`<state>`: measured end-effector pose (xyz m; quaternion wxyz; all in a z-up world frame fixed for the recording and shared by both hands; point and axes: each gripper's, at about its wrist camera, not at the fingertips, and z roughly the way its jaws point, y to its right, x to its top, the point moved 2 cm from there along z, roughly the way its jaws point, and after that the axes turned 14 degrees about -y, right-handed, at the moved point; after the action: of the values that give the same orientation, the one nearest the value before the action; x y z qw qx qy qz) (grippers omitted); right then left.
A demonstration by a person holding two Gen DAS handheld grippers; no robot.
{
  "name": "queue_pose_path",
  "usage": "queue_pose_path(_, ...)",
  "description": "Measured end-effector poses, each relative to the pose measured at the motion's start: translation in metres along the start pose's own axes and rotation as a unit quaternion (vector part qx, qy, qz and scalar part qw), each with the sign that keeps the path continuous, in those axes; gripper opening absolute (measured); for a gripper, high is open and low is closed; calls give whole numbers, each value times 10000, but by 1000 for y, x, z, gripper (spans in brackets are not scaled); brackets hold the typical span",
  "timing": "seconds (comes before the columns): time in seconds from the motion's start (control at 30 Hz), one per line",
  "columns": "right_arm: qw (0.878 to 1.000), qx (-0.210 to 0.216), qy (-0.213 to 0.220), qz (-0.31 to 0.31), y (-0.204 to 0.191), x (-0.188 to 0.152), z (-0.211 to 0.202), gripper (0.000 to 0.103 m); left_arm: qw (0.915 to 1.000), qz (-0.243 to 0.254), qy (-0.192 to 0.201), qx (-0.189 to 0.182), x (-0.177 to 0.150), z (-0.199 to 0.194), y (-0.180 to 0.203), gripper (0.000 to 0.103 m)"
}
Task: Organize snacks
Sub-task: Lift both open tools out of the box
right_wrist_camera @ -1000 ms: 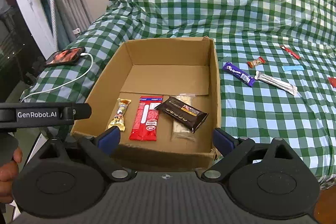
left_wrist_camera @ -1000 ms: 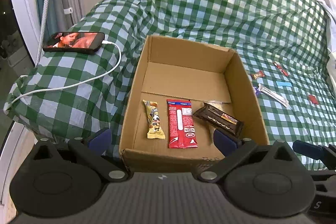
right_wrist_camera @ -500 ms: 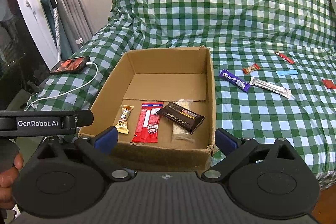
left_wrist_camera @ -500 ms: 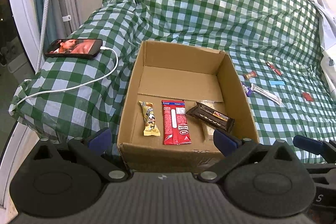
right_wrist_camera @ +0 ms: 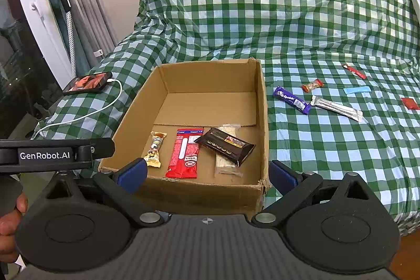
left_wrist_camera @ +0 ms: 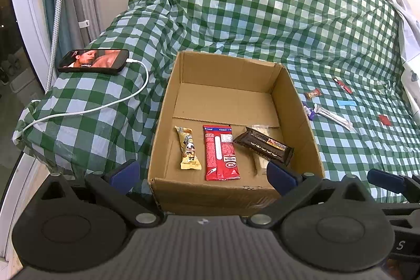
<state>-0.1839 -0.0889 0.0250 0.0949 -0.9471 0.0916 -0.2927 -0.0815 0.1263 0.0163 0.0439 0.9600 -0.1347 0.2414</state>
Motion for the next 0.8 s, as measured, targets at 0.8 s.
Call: queue_pose_path(0.8,9981,82,216,570,51,8,2,99,9995,193,-219,-95,34,11,47,103)
